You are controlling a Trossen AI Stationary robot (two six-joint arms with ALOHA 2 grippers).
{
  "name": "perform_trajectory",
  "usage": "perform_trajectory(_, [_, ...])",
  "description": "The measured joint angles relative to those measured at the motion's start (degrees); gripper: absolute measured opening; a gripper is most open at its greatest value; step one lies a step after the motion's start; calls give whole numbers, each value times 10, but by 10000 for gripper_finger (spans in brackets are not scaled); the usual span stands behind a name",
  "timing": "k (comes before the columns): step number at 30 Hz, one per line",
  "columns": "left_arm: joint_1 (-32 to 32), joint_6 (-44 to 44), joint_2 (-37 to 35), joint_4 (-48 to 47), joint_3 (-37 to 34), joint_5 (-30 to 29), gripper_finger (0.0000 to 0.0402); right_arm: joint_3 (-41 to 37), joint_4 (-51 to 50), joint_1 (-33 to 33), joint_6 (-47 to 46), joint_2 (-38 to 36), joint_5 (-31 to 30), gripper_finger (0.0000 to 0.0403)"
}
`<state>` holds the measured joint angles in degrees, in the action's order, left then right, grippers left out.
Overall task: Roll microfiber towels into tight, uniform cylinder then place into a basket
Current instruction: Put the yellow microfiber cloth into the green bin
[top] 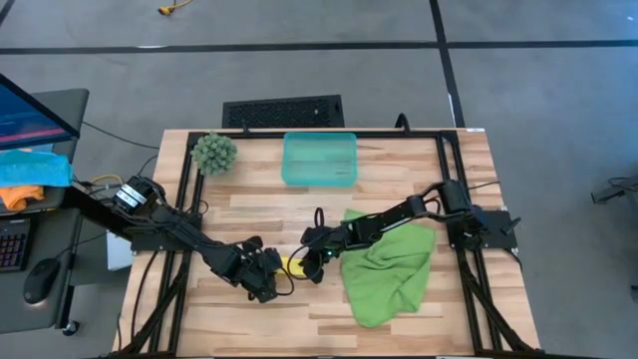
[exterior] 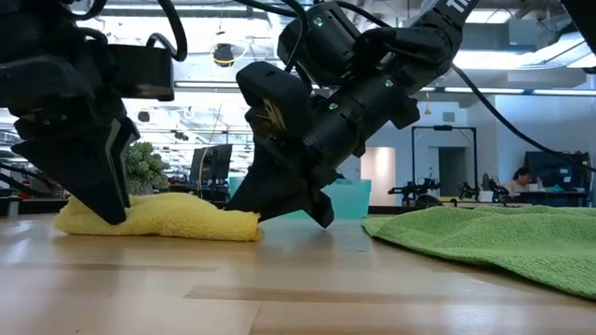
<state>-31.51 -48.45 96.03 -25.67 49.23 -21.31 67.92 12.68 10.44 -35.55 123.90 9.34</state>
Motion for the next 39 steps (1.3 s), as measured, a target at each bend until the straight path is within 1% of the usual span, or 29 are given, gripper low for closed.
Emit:
perform_trajectory(4, [0,2,-2,-26,6,-5,105,0,-5,0,0,0,-1,24])
perform_trajectory(7, [-6,-7,-19,-58,7,-20,105,0,-5,0,4,0,-1,18])
perform_trajectory(11, [-23,-22,-69,-101,7,-51,105,0,-5,0,10,0,-2,15])
perform_trajectory(15, [-39,-38,-133,-146,7,-89,105,0,-5,0,10,0,-3,22])
perform_trajectory(19, [-56,-70,-188,-180,5,-125,105,0,-5,1,12,0,-8,17])
perform_trajectory(23, [-68,-98,-219,-168,-20,-134,105,0,-6,1,16,-1,-16,18])
perform_trajectory(26, [-68,-141,-221,-166,-39,-126,106,0,-5,1,17,0,-16,23])
perform_trajectory(29, [-67,-170,-221,-161,-58,-110,114,0,-6,2,21,0,-17,21])
perform_trajectory(32, [-67,-201,-221,-155,-79,-103,135,0,-6,3,26,0,-19,19])
perform_trajectory(34, [-67,-224,-221,-135,-94,-97,154,0,-5,4,26,-1,-20,21])
perform_trajectory(36, [-65,-233,-221,-96,-116,-89,175,0,-5,4,26,0,-20,23])
perform_trajectory(39, [-59,-229,-221,-12,-149,-83,206,0,-4,4,26,0,-20,21])
